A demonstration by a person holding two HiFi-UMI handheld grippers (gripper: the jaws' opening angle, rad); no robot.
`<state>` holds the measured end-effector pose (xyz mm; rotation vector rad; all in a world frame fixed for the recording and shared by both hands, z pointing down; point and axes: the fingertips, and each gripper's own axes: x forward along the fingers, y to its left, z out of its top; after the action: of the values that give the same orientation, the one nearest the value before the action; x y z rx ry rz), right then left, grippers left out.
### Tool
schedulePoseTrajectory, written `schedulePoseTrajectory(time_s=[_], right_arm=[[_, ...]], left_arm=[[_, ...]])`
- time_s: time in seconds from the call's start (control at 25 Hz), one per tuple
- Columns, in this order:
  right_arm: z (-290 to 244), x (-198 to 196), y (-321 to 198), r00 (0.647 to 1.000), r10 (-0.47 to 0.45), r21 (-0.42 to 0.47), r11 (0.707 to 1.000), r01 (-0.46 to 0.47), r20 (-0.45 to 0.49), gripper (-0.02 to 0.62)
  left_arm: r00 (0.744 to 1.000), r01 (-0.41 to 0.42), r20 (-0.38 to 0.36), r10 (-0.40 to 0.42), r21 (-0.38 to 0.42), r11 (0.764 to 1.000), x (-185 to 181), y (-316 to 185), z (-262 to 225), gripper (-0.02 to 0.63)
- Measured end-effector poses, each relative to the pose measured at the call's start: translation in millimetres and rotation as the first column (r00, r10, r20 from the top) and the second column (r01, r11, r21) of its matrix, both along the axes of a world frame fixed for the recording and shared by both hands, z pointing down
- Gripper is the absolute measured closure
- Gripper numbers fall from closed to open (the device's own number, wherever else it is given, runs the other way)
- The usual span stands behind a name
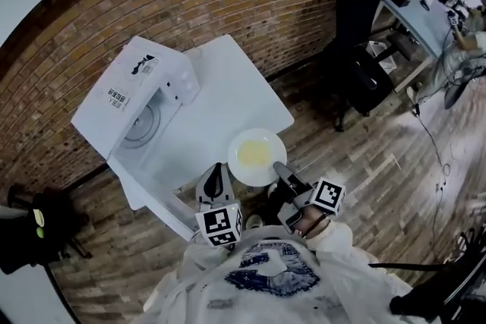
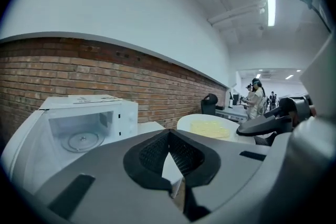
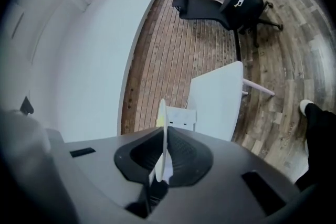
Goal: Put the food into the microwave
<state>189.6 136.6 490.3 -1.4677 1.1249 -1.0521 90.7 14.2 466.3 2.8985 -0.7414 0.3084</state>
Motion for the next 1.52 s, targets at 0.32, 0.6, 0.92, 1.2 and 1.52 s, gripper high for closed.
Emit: schedulePoseTrajectory(time_s=[0.32, 0.6, 0.92, 1.2, 1.52], right_arm=[[5.5, 12.9, -79.5, 0.979, -0.203, -0.013, 0.979, 0.203, 0.013, 0.571], [13.0, 16.7, -152.1, 0.920, -0.391, -0.019, 0.920, 0.392, 0.043, 0.571], [23.9, 16.5, -222.2, 0.821, -0.566, -0.020, 0.822, 0.568, 0.078, 0.571], [36.1, 21.2, -269.1, 0.734, -0.676, -0.036, 0.734, 0.679, 0.070, 0.571], [57.3, 20.9, -300.3, 0.651, -0.754, -0.062, 0.648, 0.759, 0.084, 0.571]], left_arm=[[0.980, 0.200, 0.017, -0.200, -0.011, 0.980, -5.3, -54.6, 5.5, 0.598], [0.919, 0.394, 0.043, -0.393, -0.031, 0.919, -19.3, -101.2, 15.3, 0.598], [0.820, 0.571, 0.080, -0.567, -0.044, 0.820, -34.7, -139.3, 25.8, 0.598], [0.747, 0.665, 0.047, -0.663, -0.079, 0.743, -34.6, -163.1, 37.9, 0.598], [0.662, 0.748, 0.051, -0.748, -0.107, 0.655, -40.5, -169.0, 54.3, 0.598]])
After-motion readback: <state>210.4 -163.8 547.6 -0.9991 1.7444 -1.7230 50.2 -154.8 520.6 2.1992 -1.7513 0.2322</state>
